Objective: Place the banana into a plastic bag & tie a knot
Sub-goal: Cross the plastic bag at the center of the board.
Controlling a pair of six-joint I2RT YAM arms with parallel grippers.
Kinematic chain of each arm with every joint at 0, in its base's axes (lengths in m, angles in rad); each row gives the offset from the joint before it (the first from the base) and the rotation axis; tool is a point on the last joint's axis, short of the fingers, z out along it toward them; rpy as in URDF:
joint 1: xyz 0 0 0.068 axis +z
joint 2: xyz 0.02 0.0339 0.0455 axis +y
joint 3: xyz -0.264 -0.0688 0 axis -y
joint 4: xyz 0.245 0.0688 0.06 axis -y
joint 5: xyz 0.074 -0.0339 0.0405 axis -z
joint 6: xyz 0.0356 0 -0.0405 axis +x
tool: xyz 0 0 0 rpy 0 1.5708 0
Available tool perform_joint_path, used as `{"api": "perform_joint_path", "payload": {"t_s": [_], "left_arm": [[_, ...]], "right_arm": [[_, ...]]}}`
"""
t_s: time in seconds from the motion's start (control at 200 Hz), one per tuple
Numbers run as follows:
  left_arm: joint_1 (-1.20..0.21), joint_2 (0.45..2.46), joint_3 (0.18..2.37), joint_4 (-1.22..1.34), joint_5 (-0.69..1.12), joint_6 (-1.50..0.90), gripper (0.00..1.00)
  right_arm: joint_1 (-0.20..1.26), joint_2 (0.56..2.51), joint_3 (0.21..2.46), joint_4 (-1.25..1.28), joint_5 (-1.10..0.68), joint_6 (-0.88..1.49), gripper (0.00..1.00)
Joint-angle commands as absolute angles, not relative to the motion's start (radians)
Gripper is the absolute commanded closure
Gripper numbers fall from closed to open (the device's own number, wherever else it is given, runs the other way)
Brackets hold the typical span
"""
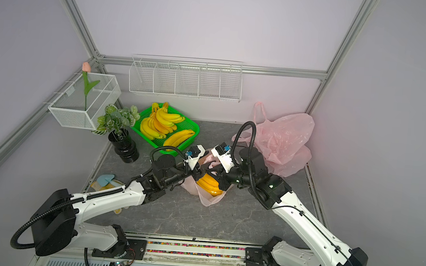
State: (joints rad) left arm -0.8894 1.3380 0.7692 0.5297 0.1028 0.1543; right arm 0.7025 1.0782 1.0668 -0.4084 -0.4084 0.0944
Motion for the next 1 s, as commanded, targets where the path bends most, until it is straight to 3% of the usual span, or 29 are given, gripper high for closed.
{"api": "perform_joint_path", "payload": {"t_s": [0.0,0.325,0.995], "left_arm": [[-0.892,1.341,0.762,0.517,0.139,0.202,0.43],[-0.891,1.407,0.793,0.610,0.276,0.213,0.33],[-0.891,1.482,0.839,0.735,0.296,0.181,0.36]], "right_arm": [[0.700,1.076,1.111,-0.444,-0.414,0.085,0.93],[0.716,1.094,1.099,-0.441,-0.427,0.093,0.93],[0.724,1.120,1.063,-0.398,-0.469,0.125,0.93]]}}
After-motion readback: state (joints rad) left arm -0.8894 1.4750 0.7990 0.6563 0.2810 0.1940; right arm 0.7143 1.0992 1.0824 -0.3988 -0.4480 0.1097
